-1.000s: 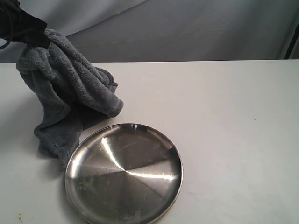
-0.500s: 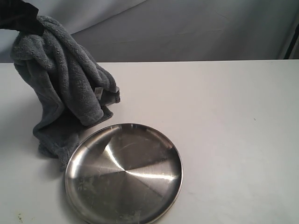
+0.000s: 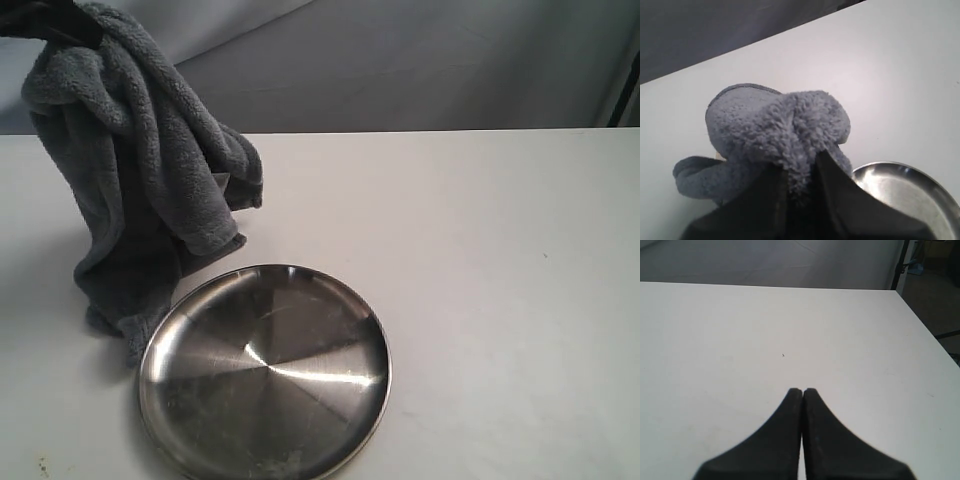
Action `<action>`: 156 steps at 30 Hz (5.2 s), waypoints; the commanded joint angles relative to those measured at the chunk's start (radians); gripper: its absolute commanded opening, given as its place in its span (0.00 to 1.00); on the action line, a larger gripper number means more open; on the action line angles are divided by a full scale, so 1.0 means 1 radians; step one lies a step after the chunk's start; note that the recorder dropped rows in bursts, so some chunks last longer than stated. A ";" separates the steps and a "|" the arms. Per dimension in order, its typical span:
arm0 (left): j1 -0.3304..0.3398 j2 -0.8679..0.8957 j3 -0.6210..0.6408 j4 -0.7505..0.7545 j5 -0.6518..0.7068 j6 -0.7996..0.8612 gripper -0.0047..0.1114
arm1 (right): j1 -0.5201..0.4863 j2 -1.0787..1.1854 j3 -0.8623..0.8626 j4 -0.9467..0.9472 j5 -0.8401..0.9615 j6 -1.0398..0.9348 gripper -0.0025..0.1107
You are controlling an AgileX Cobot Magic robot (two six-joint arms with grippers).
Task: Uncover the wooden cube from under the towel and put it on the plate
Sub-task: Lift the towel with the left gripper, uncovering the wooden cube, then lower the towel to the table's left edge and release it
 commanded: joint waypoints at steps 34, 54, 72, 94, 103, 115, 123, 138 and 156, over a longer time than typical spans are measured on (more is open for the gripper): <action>-0.002 -0.179 -0.001 0.125 -0.025 -0.062 0.04 | 0.002 -0.006 0.004 -0.004 -0.006 -0.001 0.02; -0.002 -0.229 -0.001 0.448 -0.026 -0.348 0.04 | 0.002 -0.006 0.004 -0.004 -0.006 -0.001 0.02; -0.002 -0.356 -0.001 0.639 -0.053 -0.500 0.04 | 0.002 -0.006 0.004 -0.004 -0.006 -0.001 0.02; -0.002 -0.349 0.094 0.666 0.187 -0.447 0.04 | 0.002 -0.006 0.004 -0.004 -0.006 -0.001 0.02; -0.002 -0.312 0.292 0.713 0.072 -0.448 0.04 | 0.002 -0.006 0.004 -0.004 -0.006 -0.001 0.02; -0.002 -0.154 0.343 0.668 0.038 -0.442 0.05 | 0.002 -0.006 0.004 -0.004 -0.006 -0.001 0.02; -0.002 -0.096 0.367 0.668 0.041 -0.418 0.34 | 0.002 -0.006 0.004 -0.004 -0.006 -0.001 0.02; -0.003 -0.088 0.372 0.660 0.042 -0.445 0.94 | 0.002 -0.006 0.004 -0.004 -0.006 -0.001 0.02; -0.003 -0.279 0.303 0.582 -0.012 -0.473 0.93 | 0.002 -0.006 0.004 -0.004 -0.006 -0.001 0.02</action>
